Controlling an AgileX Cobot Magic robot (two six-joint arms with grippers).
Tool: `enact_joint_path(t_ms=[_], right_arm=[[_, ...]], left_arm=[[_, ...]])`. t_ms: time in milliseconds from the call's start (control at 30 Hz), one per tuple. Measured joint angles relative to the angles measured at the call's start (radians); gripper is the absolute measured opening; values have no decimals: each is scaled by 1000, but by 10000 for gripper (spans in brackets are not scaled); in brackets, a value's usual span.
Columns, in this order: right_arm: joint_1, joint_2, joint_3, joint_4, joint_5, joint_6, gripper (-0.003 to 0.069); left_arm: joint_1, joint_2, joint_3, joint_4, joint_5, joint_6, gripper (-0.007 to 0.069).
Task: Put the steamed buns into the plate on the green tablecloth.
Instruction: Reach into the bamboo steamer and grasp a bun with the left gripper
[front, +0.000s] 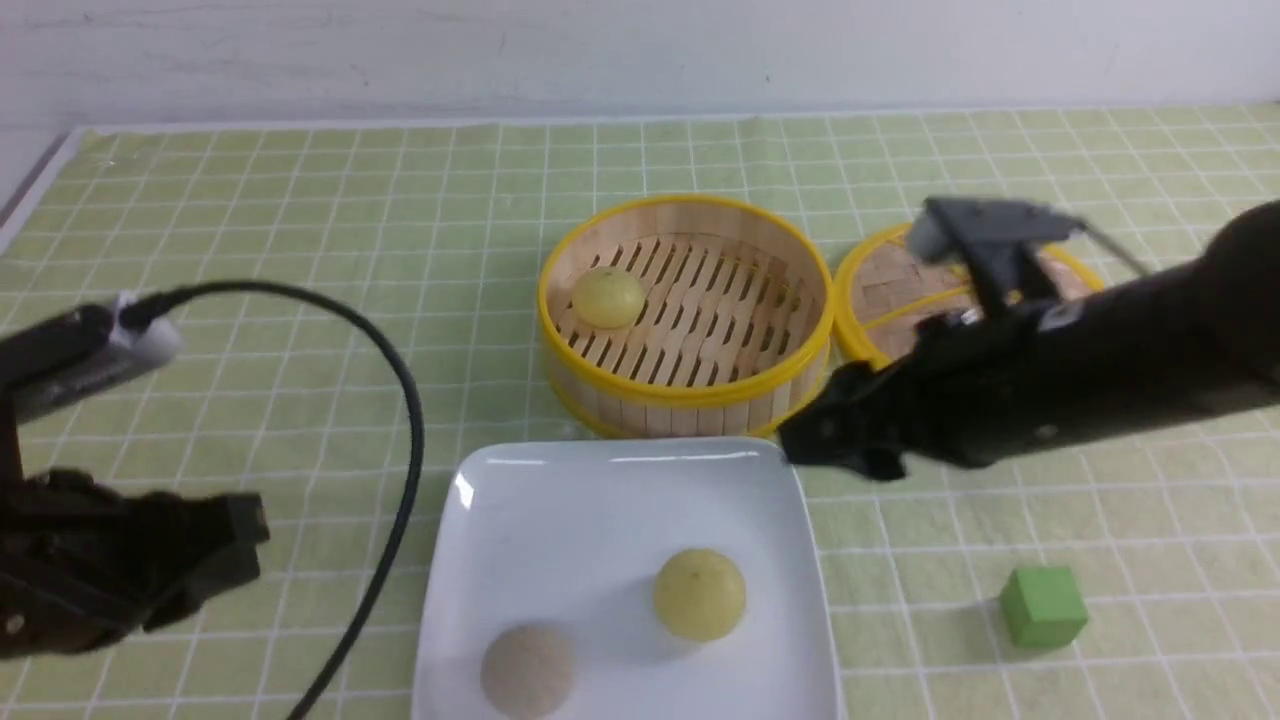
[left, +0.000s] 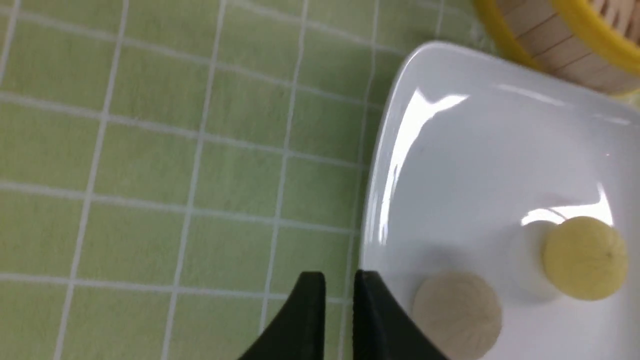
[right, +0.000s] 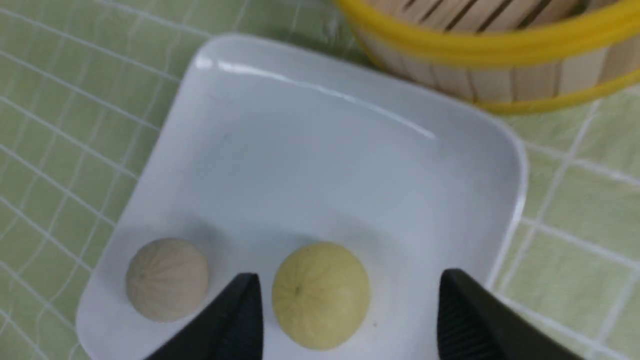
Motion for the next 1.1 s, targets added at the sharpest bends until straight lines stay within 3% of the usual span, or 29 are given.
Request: enact_joint_path(t_ms=[100,133,167,200,300,467,567,767,933,1100], right_arm=[[-134,-125,-10,-89,220,1,153],[-141,-140,-10,-101,236,1,136],[-188,-184,-10,-138,346,5,44],[-221,-213,-8,-163,432,9,1],[-271,-294,16,-227,567,15,-14],[-290,-374,80,-282,585,15,-13],[-291,-402,117,-290,548,15,-13],[-291,-405,149,-292,475,15,-8],[-291,-405,154,-292,436,19,-5],[-291,-405,156,-285,433,20,-5]], left_arm=[[-2,99,-152,-25,120,26,14],[-3,116,-162,-29,128,35,12],[-19,183,-234,-55,182,65,2],[-35,244,-299,-80,218,98,2],[-113,404,-475,-123,258,163,3],[-232,638,-736,-101,260,132,65],[-289,842,-949,-11,275,26,175],[-352,1161,-1366,228,412,-17,371],[-373,1340,-1619,289,502,-17,395],[-378,1437,-1714,329,523,-17,377]])
